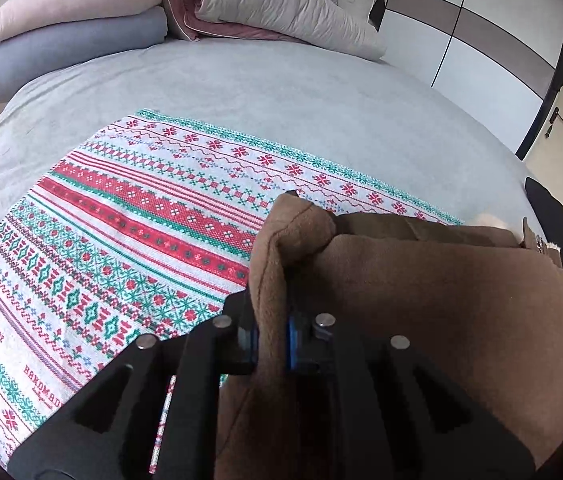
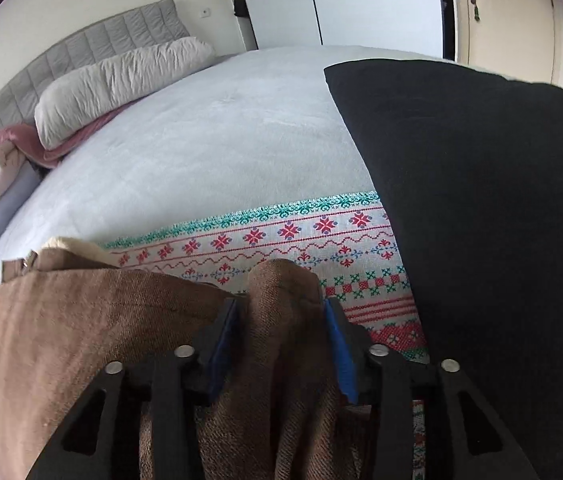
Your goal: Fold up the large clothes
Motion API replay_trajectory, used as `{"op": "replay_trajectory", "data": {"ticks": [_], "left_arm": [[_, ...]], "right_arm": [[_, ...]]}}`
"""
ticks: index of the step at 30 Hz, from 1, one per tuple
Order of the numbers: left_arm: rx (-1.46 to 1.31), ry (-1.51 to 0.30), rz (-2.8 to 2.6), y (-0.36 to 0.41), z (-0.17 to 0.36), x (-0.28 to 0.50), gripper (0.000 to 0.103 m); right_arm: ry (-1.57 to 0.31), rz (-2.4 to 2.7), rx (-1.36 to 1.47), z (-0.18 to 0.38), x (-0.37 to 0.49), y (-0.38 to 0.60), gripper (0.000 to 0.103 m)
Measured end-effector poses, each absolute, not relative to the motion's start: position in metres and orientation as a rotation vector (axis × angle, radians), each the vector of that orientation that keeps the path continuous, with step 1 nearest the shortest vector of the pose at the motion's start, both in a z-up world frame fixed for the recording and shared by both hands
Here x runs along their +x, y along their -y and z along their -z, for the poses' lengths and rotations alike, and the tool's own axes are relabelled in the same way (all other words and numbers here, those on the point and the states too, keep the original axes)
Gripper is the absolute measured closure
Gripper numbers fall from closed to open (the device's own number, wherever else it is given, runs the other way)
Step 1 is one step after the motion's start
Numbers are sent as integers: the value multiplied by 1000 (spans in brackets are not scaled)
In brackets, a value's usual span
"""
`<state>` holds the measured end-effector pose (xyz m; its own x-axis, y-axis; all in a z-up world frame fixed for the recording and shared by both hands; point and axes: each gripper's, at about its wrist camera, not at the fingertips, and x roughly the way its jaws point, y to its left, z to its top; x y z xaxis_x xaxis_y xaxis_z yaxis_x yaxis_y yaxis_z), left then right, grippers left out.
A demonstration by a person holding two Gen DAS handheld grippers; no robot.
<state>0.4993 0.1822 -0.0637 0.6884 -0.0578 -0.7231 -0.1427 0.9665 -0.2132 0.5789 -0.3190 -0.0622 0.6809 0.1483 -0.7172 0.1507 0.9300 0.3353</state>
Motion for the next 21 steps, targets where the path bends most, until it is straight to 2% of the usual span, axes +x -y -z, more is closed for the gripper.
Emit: {"op": "replay_trajectory", "data": {"ticks": [1,5,6,7,9,14,16,18,21], "left_arm": [[-281,-810,-43,-183,64,498,91],[-254,-768,-66,-173,54,488,93],[-233,-732,-79,-168,46,481,93],[-216,-688,-95,-165,36,474,93],[-210,-586,-118,-161,10,457,94],[-183,-368,-90,-150,-62,432,94],[-146,-316,-122,-145,-73,437,94],[-154,-358,-145,-151,-62,456,93],[-154,-492,-174,-159,-10,495,92]], "right_arm": [[-813,-22,459,61,576,329,25],[-880,-73,561,73,574,343,26],[-892,-96,544,73,574,338,41],[-886,-126,517,70,572,331,79],[-824,-71,364,48,561,310,90],[-564,96,132,-32,529,278,94],[-509,143,71,-50,531,269,94],[-515,181,54,-49,544,268,94],[-570,180,40,-20,568,266,93]]}}
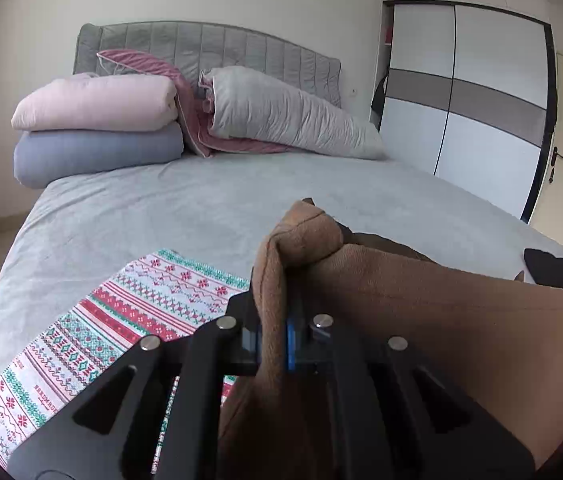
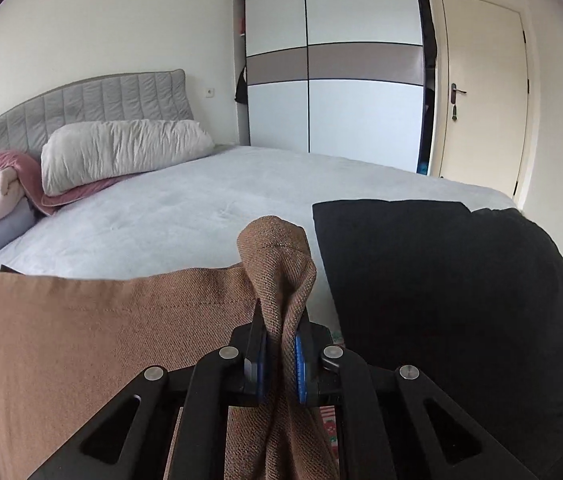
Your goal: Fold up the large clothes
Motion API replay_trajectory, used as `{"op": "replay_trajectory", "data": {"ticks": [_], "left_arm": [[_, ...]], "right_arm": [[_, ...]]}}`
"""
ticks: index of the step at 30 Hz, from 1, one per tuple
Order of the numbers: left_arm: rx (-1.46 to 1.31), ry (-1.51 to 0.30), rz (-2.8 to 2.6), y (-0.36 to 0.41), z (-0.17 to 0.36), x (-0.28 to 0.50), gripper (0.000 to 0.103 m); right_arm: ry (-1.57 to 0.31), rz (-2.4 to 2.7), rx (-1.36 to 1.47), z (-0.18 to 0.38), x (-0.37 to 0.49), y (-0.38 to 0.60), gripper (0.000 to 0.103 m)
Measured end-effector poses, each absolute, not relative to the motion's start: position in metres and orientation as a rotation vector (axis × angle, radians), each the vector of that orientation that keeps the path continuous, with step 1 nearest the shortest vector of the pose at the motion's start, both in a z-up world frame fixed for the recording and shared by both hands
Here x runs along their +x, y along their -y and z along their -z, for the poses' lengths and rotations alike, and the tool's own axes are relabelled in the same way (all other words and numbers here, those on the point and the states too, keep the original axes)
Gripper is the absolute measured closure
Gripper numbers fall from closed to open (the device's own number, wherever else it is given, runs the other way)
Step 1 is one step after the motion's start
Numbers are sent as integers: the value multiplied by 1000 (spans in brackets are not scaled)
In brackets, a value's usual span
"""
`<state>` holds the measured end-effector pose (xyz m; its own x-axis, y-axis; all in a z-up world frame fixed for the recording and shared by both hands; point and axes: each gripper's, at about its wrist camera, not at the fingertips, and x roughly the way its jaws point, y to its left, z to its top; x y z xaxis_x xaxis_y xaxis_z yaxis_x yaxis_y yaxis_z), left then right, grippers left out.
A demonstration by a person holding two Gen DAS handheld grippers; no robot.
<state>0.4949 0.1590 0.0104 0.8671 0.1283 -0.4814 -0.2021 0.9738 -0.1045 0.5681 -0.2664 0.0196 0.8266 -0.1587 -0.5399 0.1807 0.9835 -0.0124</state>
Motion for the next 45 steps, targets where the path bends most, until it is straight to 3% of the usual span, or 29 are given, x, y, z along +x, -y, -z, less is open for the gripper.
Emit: {"op": "replay_trajectory", "data": {"ticks": [3,7,8,11,13,15,17,23,26,33,38,43,45], "left_arm": [[-151,-711,-197,-158,61,528,92],[-162,-819,-174,-159,72,546,89],[-164,-841,-172,-160,74,548,85],[-192,-864,-193,-168,69,541,73],[-182,-853,-195,-172,53,523,61],[-143,-824,-158,-170,33,495,35],[-116,-801,-133,-166,16,460,29],[-69,-865,-65,-149,-4,367,23],[-136,-926,-61,-158,0,332,23],[-593,-1023,-53,-205,27,275,23],[-904,-1057,9,-197,77,259,25],[-1092,-959,39,-188,106,274,36],[-1161,-900,19,-190,115,276,51]], "right_arm": [[-695,217,-72,36,596,255,91],[-851,222,-105,85,619,254,84],[-849,228,-101,83,617,256,84],[-847,222,-49,71,608,267,71],[-831,202,25,51,587,279,54],[-794,122,149,30,554,296,41],[-779,42,243,14,517,310,32],[-875,-24,239,15,415,311,30],[-899,-43,334,29,381,316,30],[-982,-28,604,59,340,329,30],[-938,-113,809,65,332,320,30],[-906,-141,959,93,351,317,29],[-848,-126,1049,107,359,324,28]]}}
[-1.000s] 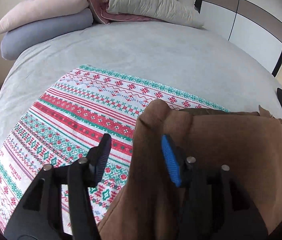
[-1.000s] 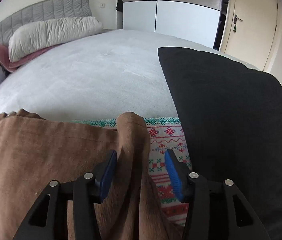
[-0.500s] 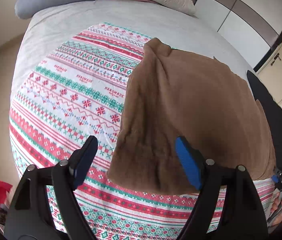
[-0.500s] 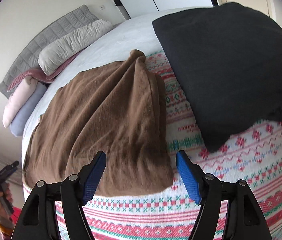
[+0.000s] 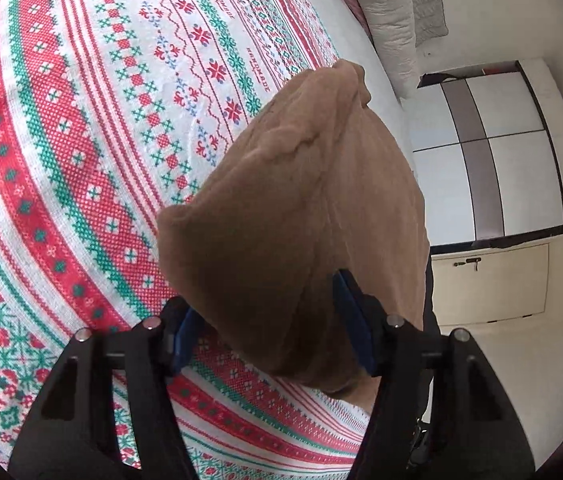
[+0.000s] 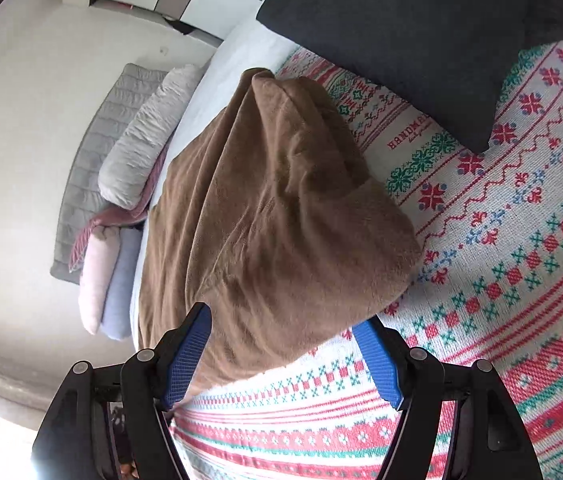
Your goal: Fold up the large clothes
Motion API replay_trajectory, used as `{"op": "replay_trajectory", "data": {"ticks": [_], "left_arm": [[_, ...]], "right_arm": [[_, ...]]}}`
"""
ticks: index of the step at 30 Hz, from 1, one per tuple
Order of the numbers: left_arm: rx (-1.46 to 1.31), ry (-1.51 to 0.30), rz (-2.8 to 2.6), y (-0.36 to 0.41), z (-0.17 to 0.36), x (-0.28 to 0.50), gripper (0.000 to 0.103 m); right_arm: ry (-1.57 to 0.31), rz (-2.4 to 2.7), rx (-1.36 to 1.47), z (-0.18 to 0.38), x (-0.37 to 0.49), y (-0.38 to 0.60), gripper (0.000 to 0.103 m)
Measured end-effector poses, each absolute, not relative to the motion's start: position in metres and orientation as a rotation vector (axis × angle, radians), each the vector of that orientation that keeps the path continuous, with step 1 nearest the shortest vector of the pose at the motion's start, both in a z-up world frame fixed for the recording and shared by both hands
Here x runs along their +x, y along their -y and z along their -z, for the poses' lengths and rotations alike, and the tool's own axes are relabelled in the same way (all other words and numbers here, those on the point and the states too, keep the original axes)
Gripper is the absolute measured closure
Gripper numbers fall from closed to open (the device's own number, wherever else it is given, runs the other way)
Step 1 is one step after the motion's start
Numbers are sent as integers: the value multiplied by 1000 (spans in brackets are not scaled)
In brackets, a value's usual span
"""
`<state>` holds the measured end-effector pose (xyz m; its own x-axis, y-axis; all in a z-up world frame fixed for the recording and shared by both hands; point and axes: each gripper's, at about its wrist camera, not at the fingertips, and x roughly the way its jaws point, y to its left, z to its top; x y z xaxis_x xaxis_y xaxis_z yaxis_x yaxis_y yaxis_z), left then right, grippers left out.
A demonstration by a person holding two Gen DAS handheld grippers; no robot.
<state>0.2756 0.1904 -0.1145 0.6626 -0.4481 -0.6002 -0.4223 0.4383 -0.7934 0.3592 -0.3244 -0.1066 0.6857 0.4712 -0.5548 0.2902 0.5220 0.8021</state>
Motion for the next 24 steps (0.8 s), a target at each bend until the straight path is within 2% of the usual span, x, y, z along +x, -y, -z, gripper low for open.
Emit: {"op": "replay_trajectory", "data": {"ticks": [1,2,3,4,7,10,13,17,19,22,24], "left_arm": [[-1174,-889,12,-191,117,276,59],[-1178,-877,14,-192,118,277,71],[-1183,-858,18,-191,116,276,79],[-1186,-837,17,-190,110,274,81],[-1181,-717,22,-193,75,260,85],[-1148,-657,29,-192,48,249,85],[-1053,-687,7,-192,48,251,85],[-1131,-816,-57,-198,97,265,85],[-1135,-804,-40,-197,90,264,85],[-1039,-761,-8,-194,61,260,85],[-992,-841,-15,-195,70,264,80]], "right_arm": [[-812,-118,1084,112,361,328,33],[-776,-117,1105,115,362,331,38],[-752,-120,1113,116,363,333,57],[-726,-130,1128,114,362,335,71],[-654,-139,1097,83,358,337,81],[-604,-168,1070,50,349,338,83],[-626,-185,1076,46,340,351,83],[-767,-131,1187,106,337,371,83],[-781,-152,1289,127,335,379,82],[-730,-197,1146,86,336,373,82],[-750,-209,1085,79,337,371,81]]}}
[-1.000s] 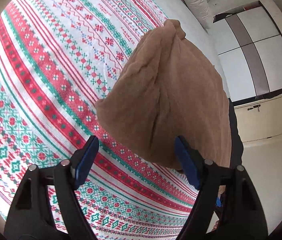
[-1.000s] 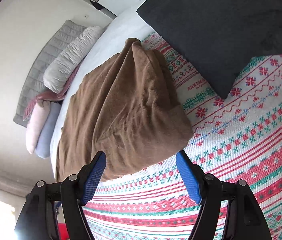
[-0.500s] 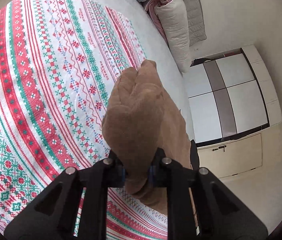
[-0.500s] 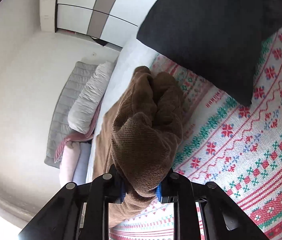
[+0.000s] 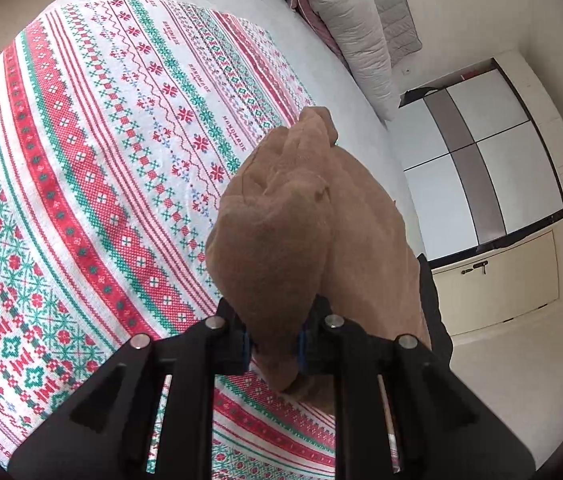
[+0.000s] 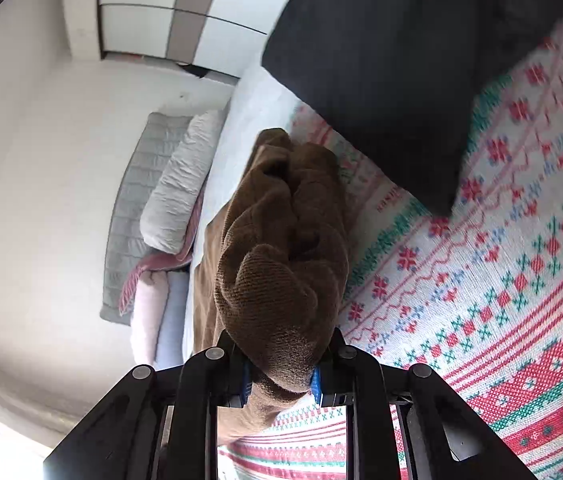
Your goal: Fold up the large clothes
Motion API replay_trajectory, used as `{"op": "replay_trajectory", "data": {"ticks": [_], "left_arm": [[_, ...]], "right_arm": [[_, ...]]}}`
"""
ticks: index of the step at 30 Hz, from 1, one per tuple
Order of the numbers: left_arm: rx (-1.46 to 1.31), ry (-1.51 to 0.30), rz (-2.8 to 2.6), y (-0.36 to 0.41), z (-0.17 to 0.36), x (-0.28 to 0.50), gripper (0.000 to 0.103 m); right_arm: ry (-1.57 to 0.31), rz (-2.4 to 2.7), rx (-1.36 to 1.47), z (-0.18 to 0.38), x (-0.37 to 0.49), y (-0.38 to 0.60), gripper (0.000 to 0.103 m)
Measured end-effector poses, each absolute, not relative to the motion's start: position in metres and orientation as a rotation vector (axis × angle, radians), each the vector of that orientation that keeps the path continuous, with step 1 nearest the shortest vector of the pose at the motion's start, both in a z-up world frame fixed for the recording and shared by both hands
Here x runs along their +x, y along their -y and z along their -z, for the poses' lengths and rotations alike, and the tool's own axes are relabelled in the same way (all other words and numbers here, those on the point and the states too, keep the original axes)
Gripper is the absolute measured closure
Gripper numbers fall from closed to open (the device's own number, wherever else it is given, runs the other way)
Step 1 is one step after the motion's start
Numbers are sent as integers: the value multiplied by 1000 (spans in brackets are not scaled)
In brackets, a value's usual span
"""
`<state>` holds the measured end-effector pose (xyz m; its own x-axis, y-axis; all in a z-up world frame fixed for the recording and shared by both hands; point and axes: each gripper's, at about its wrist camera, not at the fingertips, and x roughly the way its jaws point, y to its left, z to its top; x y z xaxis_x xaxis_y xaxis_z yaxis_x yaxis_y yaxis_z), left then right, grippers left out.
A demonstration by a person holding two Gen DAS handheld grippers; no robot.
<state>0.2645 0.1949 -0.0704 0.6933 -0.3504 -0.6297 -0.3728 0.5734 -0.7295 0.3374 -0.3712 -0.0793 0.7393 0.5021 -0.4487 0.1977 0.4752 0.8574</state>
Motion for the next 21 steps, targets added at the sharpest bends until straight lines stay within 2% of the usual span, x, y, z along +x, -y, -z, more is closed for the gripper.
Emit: {"op": "replay_trajectory", "data": {"ticks": [1,2,3,4,6,7,9,10,11,16,21], "left_arm": [[-966,-914,-9,-194,79,270,77],[-950,-967,-5,-194,85,271,70],[-930,-996,-15,-196,85,270,61],[-896,-1008,-35,-199,79,265,57],[-784,-982,-105,-202,54,258,42],[-718,-949,-151,-201,39,253,40],[-593,-884,-210,-193,15,250,28],[-547,-861,-205,-186,7,251,27],[-504,-851,-183,-177,2,255,27],[-235,-859,-4,-96,-8,291,27],[-50,-837,141,-8,-8,341,27]], "right_arm": [[-787,-209,1099,86,338,373,79],[-842,-193,1109,95,338,375,76],[-900,-164,1117,102,337,378,71],[-916,-153,1131,104,332,381,65],[-900,-106,1095,88,320,386,60],[-882,-63,1041,74,315,387,54],[-803,43,901,42,302,386,45],[-763,78,838,27,298,381,39],[-731,98,780,15,296,373,37],[-707,81,411,-16,341,287,37],[-749,-78,124,-3,409,156,37]]}}
